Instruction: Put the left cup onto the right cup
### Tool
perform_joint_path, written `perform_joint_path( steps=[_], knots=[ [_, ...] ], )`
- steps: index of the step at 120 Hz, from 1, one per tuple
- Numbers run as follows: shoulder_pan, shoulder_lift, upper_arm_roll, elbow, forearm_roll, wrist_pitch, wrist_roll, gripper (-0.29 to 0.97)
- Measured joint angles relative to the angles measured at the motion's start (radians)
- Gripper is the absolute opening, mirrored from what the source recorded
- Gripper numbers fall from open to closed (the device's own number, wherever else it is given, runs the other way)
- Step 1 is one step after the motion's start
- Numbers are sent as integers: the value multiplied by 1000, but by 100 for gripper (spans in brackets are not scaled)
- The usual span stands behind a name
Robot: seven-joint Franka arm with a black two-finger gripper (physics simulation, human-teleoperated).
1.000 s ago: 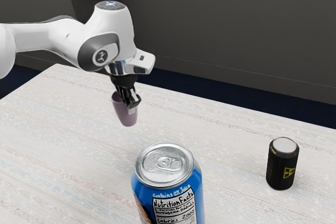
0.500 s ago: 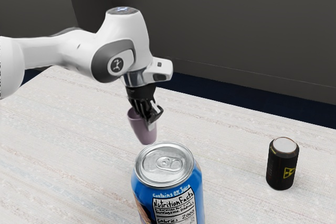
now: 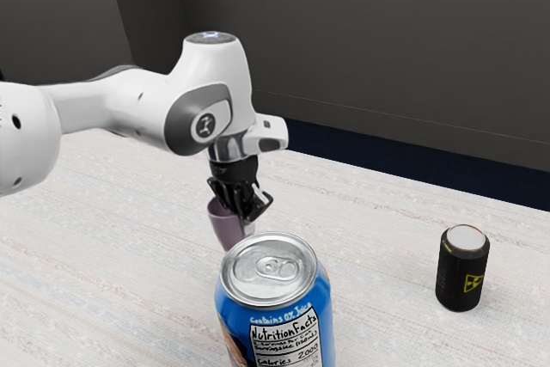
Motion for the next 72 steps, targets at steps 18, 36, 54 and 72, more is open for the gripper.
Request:
perform_joint_path(
  steps=[18, 36, 54, 72],
  knots=[
    [57, -17, -59, -1, -23, -7, -8, -10],
    [116, -19, -113, 0, -30, -4, -14, -10],
    [161, -19, -153, 6, -29, 5, -18, -10],
    [225, -21, -214, 11, -27, 20, -21, -10]
  ],
)
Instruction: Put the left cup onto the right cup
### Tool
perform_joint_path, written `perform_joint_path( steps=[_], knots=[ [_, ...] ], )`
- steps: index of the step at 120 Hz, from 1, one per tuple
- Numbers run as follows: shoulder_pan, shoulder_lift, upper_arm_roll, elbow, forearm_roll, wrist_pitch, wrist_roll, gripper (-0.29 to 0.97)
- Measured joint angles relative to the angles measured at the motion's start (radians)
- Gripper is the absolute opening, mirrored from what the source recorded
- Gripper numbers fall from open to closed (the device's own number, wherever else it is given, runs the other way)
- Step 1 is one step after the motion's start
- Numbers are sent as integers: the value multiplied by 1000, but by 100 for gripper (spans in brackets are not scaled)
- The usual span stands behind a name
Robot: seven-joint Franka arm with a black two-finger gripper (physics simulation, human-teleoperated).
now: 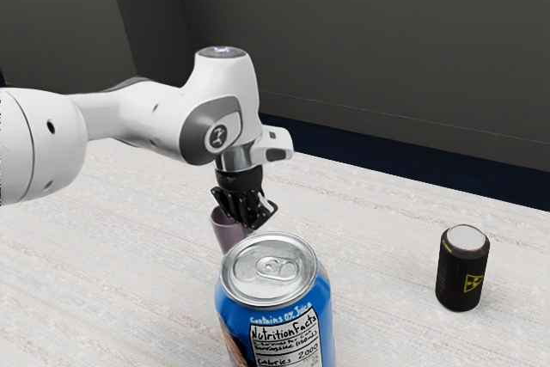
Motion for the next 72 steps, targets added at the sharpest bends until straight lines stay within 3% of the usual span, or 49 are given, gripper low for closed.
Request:
perform_joint_path(
  steps=[36, 72],
  knots=[
    [118, -36, -123, 2, -18, 29, -5, -10],
    [121, -34, -138, 17, -33, 7, -20, 44]
  ],
)
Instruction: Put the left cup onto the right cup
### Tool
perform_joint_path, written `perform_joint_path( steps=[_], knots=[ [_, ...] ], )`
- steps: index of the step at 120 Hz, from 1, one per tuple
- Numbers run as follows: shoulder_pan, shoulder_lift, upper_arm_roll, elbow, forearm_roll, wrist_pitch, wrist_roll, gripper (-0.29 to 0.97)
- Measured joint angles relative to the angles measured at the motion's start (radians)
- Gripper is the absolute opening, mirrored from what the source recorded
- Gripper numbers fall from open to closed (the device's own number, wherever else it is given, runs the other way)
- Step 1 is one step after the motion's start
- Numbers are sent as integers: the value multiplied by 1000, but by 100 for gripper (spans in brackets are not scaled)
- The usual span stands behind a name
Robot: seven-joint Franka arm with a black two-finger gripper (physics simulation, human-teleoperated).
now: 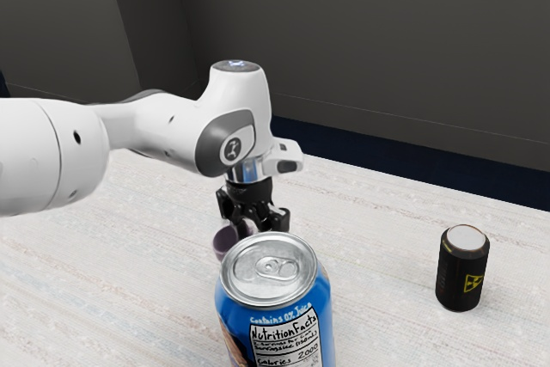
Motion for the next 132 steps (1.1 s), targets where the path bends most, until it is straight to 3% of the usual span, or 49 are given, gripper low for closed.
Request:
perform_joint_path(
  steps=[24, 35, 44, 67, 94, 101, 114, 132],
  knots=[
    [-24, 13, 57, 75, 8, -75, -16, 58],
    [-54, 38, 119, 110, 25, -110, -21, 62],
    [-138, 62, 228, 126, 54, -137, -23, 64],
    [-500, 198, 595, 155, 190, -194, -28, 66],
    [-1204, 302, 1281, 244, 351, -279, -33, 67],
    [-1336, 342, 1417, 303, 387, -309, -34, 67],
    [-1474, 399, 1577, 404, 428, -364, -35, 68],
    [-1499, 413, 1643, 470, 476, -417, -36, 68]
  ],
)
